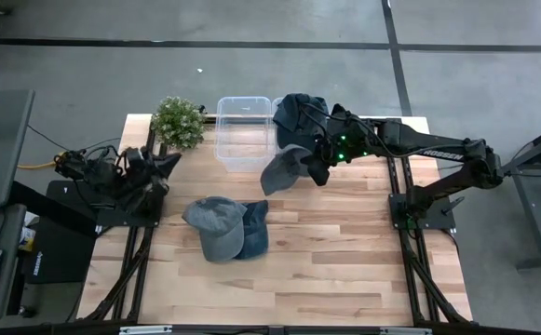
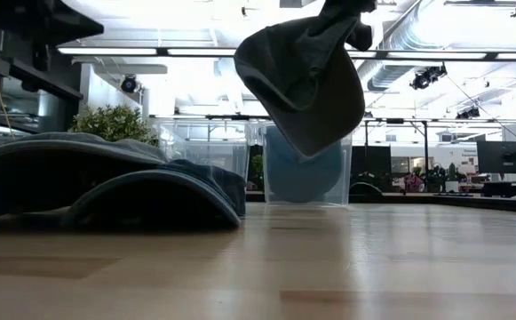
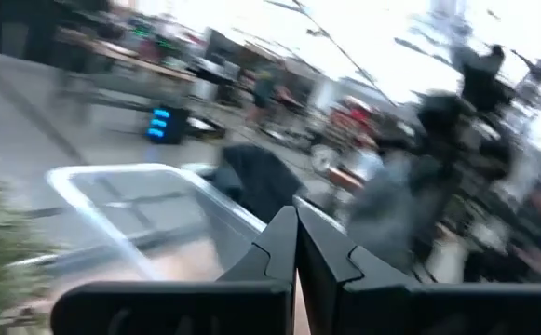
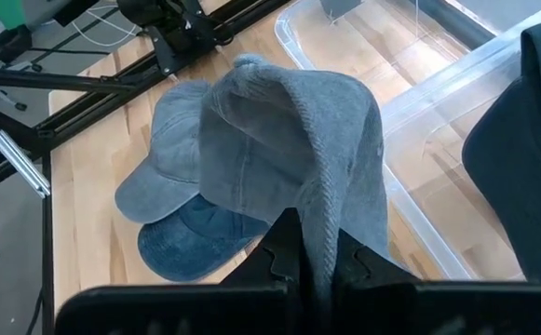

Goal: Pick & Place hat
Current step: Put the right gray cap into the left transparent bin

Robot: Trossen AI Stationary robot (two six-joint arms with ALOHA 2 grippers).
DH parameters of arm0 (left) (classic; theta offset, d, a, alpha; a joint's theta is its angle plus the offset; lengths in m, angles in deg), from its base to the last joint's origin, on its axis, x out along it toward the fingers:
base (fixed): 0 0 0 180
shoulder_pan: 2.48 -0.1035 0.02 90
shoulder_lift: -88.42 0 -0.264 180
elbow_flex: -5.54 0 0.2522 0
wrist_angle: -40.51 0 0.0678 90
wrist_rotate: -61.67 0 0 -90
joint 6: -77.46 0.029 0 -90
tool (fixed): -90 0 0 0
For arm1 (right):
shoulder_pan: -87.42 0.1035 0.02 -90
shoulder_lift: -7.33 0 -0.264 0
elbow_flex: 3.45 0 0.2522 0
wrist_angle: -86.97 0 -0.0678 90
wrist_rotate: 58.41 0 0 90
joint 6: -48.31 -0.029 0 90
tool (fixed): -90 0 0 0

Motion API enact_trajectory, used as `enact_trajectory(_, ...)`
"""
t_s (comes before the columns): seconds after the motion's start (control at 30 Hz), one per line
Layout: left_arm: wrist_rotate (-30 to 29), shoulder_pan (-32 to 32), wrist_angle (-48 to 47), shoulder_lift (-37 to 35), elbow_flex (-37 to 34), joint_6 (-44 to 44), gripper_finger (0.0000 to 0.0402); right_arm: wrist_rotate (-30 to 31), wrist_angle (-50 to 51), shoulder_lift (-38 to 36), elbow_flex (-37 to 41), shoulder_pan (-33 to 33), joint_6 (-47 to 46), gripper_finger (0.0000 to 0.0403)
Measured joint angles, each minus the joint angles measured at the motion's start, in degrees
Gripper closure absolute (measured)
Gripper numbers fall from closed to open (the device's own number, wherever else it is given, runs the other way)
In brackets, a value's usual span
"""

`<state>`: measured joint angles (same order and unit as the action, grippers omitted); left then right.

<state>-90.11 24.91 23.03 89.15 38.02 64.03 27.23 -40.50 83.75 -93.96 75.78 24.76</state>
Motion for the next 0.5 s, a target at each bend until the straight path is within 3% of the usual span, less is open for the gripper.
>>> enact_trajectory(0.2,-4.35,-0.02,1.37,0.0,0.02,-1.6,0.0401,1.02,-0.5,0.0,0.0,0.0,-1.38,0.0403)
enact_trajectory(0.37,-0.3,-0.02,1.15,0.02,0.02,-1.84,0.0401,0.11,-3.26,0.0,0.0,-0.02,-2.36,0.0403)
enact_trajectory(0.5,-0.31,-0.02,1.07,0.02,0.02,-3.34,0.0401,-0.5,-5.77,0.0,-0.02,-0.02,-2.55,0.0403)
